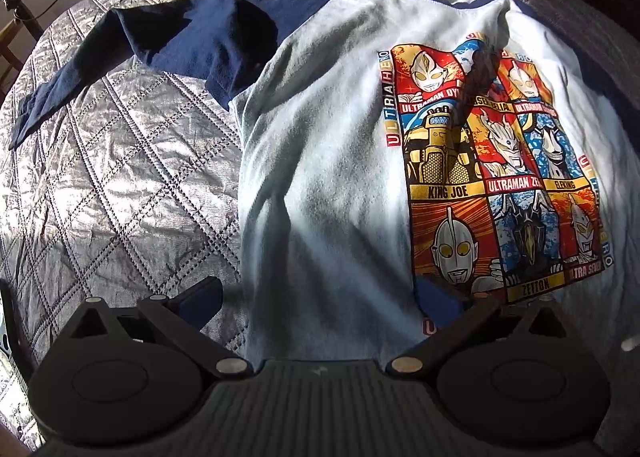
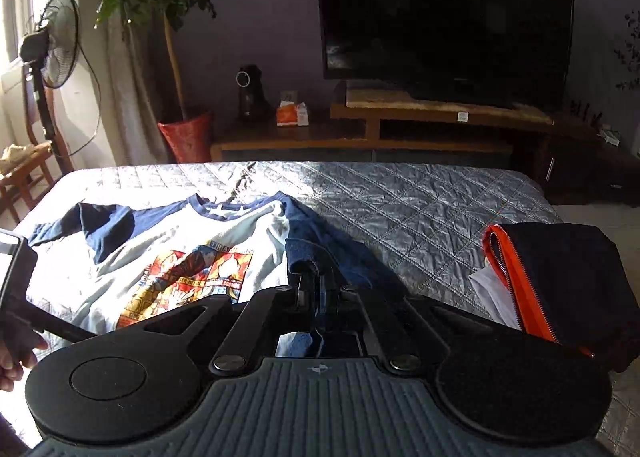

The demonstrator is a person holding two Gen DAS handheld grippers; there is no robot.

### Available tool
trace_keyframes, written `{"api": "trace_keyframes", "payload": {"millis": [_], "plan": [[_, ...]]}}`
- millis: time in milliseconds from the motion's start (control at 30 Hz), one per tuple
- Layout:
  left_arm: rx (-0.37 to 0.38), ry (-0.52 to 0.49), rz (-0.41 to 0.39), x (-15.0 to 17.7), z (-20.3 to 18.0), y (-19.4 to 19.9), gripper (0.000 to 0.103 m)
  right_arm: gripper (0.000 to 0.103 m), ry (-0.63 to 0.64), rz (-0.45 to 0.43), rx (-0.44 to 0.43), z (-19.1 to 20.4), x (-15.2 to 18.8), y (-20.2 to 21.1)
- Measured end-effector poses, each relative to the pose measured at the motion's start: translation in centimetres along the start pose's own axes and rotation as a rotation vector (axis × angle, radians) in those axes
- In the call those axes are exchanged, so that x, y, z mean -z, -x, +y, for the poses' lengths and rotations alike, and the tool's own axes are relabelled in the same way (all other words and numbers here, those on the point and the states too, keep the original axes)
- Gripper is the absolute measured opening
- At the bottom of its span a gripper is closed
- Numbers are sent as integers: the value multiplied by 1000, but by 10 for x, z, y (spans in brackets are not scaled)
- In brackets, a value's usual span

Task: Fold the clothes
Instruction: 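Lift the sleeve and fold it across the shirt front with the right gripper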

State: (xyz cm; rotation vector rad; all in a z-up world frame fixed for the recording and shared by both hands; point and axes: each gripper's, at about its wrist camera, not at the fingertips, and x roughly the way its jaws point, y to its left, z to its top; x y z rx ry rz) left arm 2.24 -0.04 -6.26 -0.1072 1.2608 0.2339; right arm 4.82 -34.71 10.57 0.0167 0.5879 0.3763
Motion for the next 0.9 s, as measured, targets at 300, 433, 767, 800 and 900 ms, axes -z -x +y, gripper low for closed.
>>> {"api": "trace_keyframes", "payload": {"millis": [300,433,767,800,900], "plan": [[-5,-4,-4,0,-1,0,103,2,-247,-256,-104,-20,-66,39],[-1,-6,-2,0,0,-1,103,2,-329,-308,-91,-40,-94,25],[3,7,4,-1,1,-1,103,2,-154,-231,-356,30,-101,9],[5,9,9,-2,1,-2,103,2,-163,-195,-364,34,-83,6],[11,16,17,-1,3,-2,102,2,-181,-76,-390,50,-26,1]]}}
